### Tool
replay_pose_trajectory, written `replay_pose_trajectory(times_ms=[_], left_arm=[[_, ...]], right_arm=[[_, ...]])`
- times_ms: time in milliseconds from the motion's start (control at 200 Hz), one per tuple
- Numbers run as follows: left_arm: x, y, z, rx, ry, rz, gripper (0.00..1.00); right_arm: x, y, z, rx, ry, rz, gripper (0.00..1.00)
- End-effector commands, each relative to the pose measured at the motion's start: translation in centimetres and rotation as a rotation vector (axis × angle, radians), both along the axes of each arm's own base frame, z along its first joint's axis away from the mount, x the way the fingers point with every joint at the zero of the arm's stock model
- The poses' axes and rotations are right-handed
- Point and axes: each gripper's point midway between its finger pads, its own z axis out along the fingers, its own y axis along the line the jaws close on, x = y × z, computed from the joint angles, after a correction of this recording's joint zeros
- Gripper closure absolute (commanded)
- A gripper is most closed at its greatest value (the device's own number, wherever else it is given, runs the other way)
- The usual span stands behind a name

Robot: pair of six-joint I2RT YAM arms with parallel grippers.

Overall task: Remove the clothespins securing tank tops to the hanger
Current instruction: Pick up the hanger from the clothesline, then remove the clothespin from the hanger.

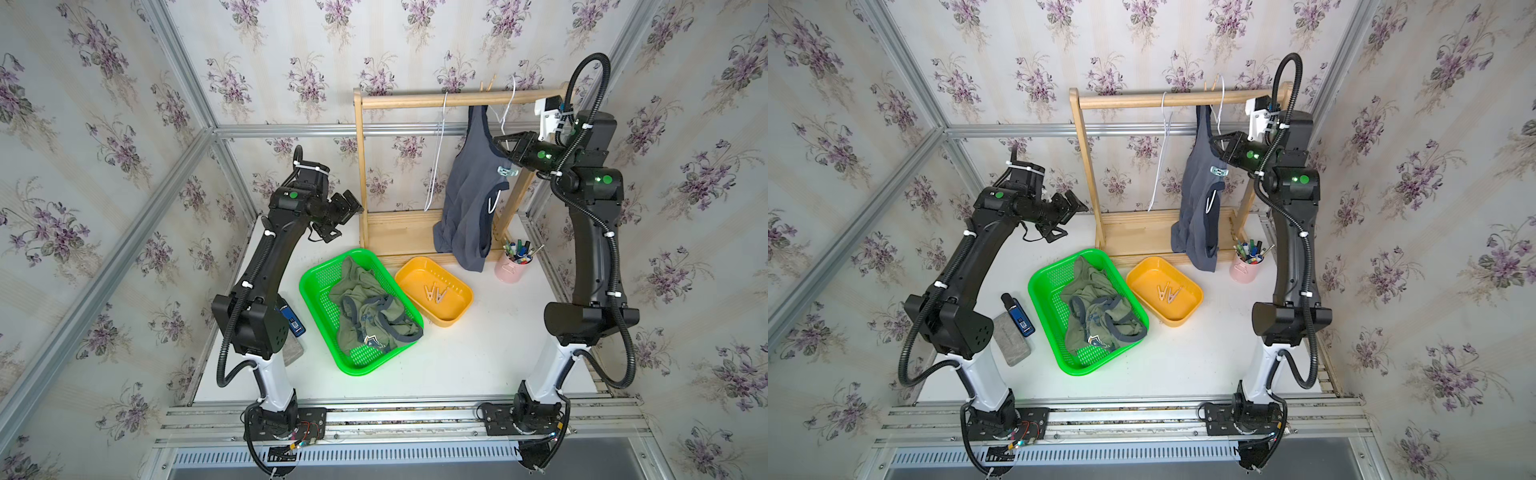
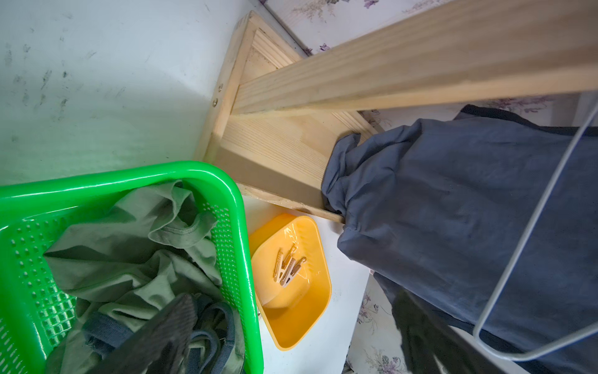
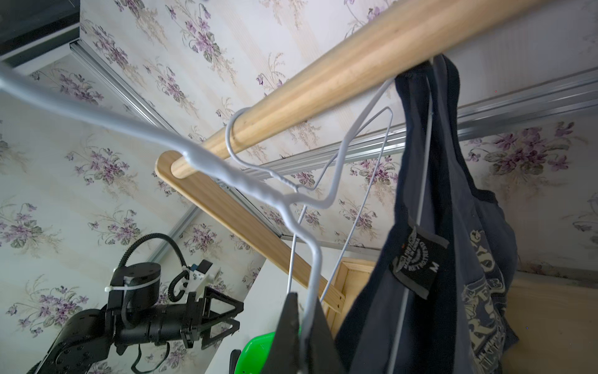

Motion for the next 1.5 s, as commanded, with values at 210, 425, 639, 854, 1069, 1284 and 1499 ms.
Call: replay_pose_trajectory(times_ms=[210,425,639,854,1069,1284,1499], left_arm=[[-1.4,-1.2,0.3,0.040,-0.018,-0.048,0.02],[-2.3,-1.8,0.8,0.037,-0.024,-0.065,0.02],[-3.9,-3.6,-0.2,0.055,0.003,-0.092,0.02],[-6.1,-8.7,-0.9,0.053,0.032,-0.147,0.01],[-7.0,-12.3,-1.8,0.022,0.068,-0.150,0.01],[-7.0,-14.2,-4.1,-0.013,0.120,-0.141,0.01],[-6.5,-15.8,-6.7,-0.086,0.180,-0.099,0.01]], right_arm=[[-3.6,0.7,-4.4,-0.066,0.109,0.041,1.00],[-7.3,0.9,-8.1,-0.058,0.182,0.042,1.00],[-12.6,2.6,-12.7,-0.046,0.270,0.100,1.00],[-16.9,4.5,-16.5,-0.085,0.345,0.174,1.00],[-20.7,6.7,-20.3,-0.136,0.426,0.256,1.00],[-23.7,7.9,-23.8,-0.192,0.498,0.305,1.00],[-25.5,8.6,-25.3,-0.222,0.534,0.367,1.00]])
